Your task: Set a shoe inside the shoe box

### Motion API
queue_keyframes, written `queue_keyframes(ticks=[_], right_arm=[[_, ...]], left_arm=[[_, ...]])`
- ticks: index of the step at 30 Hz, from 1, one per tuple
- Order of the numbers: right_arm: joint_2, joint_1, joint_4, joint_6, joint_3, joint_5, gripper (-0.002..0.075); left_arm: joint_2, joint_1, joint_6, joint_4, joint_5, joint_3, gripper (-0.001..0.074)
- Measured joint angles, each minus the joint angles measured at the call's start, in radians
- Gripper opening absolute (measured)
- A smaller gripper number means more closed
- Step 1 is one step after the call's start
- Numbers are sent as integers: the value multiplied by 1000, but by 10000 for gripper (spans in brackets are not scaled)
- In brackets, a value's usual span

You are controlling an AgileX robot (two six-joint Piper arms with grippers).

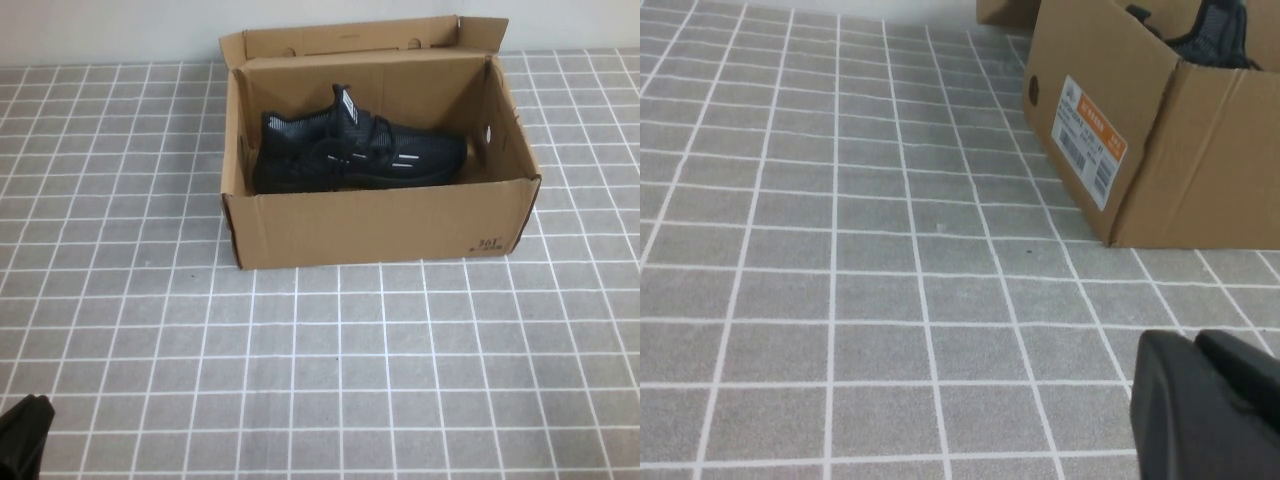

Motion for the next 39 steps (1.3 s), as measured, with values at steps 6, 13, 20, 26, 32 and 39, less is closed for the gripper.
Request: queue_keyframes(ticks=[6,13,20,26,32,39], right_arm=[[0,0,0,0,0,31,-16],[-1,0,-25,-4,0,33,-16],[-1,0,175,-304,0,99,-16],[-1,0,206,-362,0,320,-16],[-1,0,210,-365,1,392,-16],[-1,0,210,-366,1,391,-16]], left_arm=[[1,0,0,0,0,0,-1],[1,0,0,0,0,0,-1],[1,0,0,0,0,0,-1],[1,0,-2,0,0,0,-1],[1,0,-2,0,0,0,-1],[1,0,-2,0,0,0,-1]])
